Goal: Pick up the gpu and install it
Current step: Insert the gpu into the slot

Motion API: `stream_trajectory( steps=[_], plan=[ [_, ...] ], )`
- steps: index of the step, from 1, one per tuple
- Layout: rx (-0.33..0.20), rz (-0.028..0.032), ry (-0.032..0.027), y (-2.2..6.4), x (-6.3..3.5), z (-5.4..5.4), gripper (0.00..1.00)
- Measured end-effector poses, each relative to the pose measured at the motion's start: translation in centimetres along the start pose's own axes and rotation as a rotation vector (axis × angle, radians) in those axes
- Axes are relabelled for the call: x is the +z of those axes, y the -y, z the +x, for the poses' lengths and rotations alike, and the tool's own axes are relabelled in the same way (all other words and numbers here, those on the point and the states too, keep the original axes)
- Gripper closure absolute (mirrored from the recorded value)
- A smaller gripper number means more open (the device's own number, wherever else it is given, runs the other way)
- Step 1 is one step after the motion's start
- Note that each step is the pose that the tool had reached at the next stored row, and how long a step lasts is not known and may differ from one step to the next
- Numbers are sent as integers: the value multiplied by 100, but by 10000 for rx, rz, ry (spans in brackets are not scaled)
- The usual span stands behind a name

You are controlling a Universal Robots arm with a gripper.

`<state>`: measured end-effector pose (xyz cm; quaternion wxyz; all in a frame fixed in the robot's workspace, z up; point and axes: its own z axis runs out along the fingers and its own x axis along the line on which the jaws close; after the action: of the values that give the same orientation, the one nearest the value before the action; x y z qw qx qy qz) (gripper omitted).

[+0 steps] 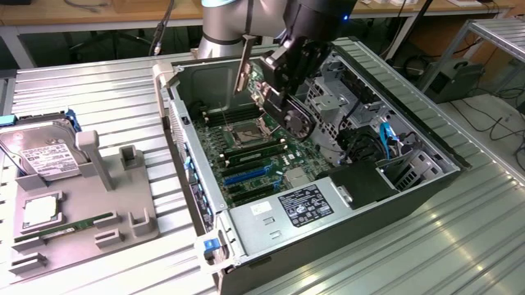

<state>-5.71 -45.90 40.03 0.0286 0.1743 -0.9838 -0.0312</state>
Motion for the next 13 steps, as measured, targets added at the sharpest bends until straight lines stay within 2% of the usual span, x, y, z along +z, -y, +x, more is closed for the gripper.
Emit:
stream_trajectory(
  steps=[4, 6, 13],
  plan=[
    [-522, 43, 64, 0, 1, 0, 74],
    [-996, 87, 139, 0, 1, 0, 74],
    [-1982, 171, 287, 0, 1, 0, 74]
  ],
)
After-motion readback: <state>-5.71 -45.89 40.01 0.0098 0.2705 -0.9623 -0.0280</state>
